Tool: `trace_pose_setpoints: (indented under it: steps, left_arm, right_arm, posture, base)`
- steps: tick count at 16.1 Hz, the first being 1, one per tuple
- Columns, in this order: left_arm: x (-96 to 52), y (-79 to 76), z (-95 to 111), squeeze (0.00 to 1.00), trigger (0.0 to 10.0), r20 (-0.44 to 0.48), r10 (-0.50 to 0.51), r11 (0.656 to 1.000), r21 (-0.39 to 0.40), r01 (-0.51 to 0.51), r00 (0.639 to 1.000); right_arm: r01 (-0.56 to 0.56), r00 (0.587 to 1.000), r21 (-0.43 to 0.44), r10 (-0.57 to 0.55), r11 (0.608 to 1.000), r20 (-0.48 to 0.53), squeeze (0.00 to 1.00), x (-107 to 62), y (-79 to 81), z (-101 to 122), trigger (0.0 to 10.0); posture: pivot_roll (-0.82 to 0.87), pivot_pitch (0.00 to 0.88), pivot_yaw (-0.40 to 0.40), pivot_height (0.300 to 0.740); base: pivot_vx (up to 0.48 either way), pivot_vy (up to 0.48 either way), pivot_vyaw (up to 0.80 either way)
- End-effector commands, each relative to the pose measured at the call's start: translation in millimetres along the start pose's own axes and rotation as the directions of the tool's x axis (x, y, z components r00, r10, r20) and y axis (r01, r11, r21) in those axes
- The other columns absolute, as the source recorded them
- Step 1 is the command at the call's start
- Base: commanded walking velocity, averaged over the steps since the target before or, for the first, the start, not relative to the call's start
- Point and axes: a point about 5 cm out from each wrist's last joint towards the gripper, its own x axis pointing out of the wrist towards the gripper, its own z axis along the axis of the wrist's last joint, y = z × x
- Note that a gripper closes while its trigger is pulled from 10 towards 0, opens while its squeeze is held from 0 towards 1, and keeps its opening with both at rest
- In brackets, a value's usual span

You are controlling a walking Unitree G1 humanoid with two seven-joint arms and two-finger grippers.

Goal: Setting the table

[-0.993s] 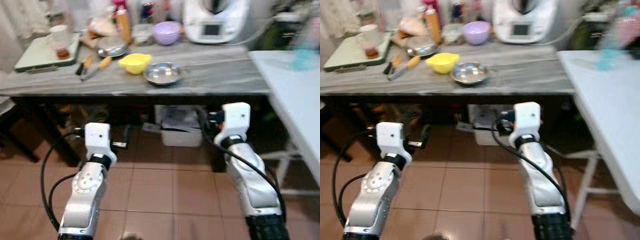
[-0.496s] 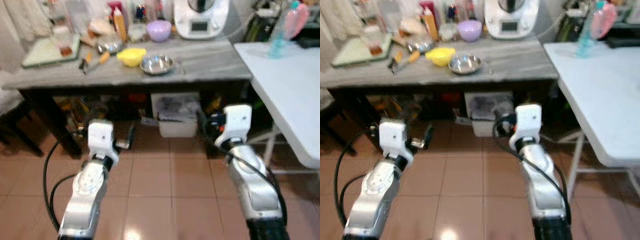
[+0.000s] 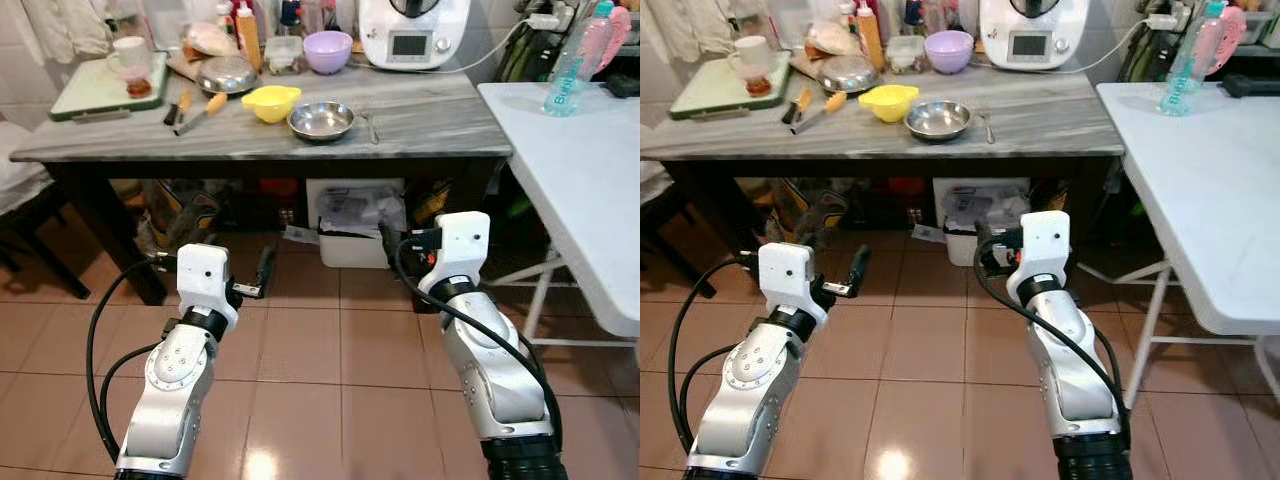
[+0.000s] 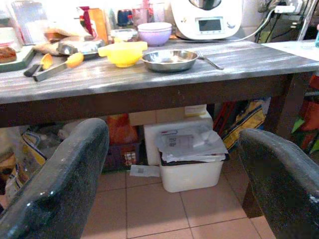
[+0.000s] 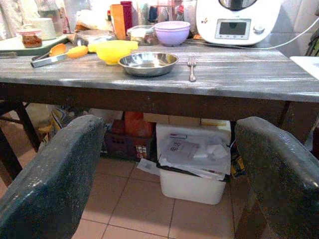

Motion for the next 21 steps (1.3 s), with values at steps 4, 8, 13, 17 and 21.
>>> trace_pose_setpoints:
  steps: [4,8,13,17,21]
  left_arm:
    - [0.3,-3.6,-1.3,0.0,10.0,-0.001,-0.021,1.0,-0.001,0.021,1.0]
    - [1.0,-5.1,-2.3,0.0,10.0,-0.003,-0.029,1.0,-0.004,0.029,1.0]
    - [1.5,-5.2,-2.5,0.0,10.0,-0.002,-0.036,0.999,-0.003,0.036,0.999]
    - [1.3,-6.1,-2.6,0.0,10.0,-0.001,-0.041,0.999,-0.004,0.041,0.999]
    - [-0.2,-7.2,-3.6,0.0,10.0,-0.007,-0.05,0.999,-0.002,0.05,0.999]
  right_arm:
    - [0.009,1.0,-0.005,-0.009,1.0,0.014,0.0,0.7,-4.0,5.2,10.0]
    - [0.025,1.0,-0.007,-0.025,1.0,0.01,0.0,0.7,-6.8,4.7,10.0]
    - [0.034,0.999,-0.008,-0.034,0.999,0.008,0.0,2.2,-7.3,4.9,10.0]
    - [0.052,0.999,-0.003,-0.052,0.999,0.003,0.0,2.1,-10.2,4.8,10.0]
    - [0.057,0.998,0.004,-0.057,0.998,0.003,0.0,-0.6,-9.3,3.7,10.0]
  posture:
    - [-0.01,0.073,0.043,0.74]
    - [-0.01,0.07,0.044,0.74]
    - [-0.01,0.067,0.043,0.74]
    - [-0.01,0.069,0.046,0.74]
    - [-0.01,0.083,0.054,0.74]
  base:
    - [0.0,-0.48,0.0]
    - [0.0,-0.48,0.0]
    - [0.0,-0.48,0.0]
    - [0.0,-0.48,-0.19]
    - [0.0,-0.48,-0.53]
